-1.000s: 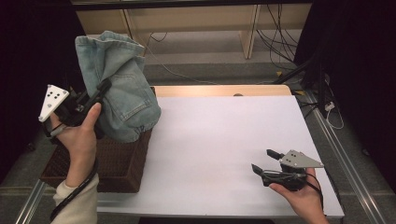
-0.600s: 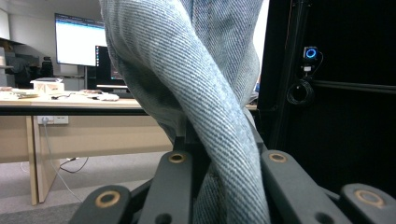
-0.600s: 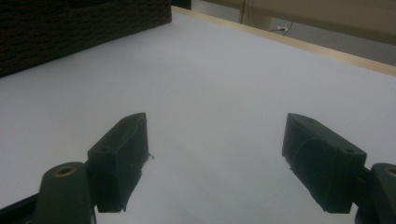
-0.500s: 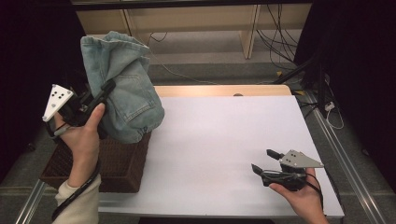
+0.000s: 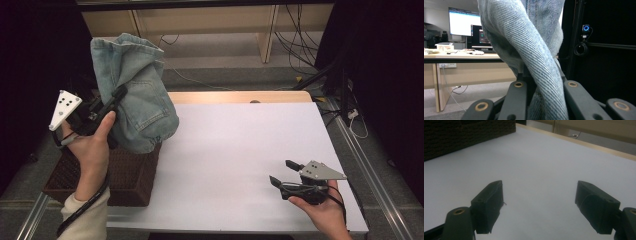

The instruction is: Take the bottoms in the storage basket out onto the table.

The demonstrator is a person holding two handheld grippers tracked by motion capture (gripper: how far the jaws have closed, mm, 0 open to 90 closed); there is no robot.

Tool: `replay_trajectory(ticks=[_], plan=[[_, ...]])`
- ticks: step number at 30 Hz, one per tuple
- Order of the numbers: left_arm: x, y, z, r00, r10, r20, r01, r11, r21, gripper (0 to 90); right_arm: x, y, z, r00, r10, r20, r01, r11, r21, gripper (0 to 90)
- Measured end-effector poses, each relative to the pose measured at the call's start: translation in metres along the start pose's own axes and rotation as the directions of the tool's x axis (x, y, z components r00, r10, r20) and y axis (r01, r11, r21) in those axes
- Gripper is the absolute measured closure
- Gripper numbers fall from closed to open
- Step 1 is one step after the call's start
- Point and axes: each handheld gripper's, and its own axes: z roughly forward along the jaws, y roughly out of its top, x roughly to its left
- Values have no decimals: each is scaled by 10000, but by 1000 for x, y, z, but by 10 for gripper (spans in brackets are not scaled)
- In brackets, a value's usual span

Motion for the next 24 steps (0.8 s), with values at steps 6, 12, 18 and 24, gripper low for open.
replay_trajectory(ticks=[6,12,18,24], plan=[[-2,0,1,10000,-10,81,10,10000,9,795,0,0,0,10000,-1,-6,1,10000,6,236],[-5,-1,2,9999,-4,157,3,10000,22,795,0,0,0,10000,-2,-9,2,10000,-5,235],[-8,-1,2,9997,10,248,-11,10000,30,795,0,0,0,10000,-7,13,7,10000,-1,235],[-10,-1,3,9991,-23,427,24,10000,-12,794,0,0,0,10000,-14,17,14,10000,6,235]])
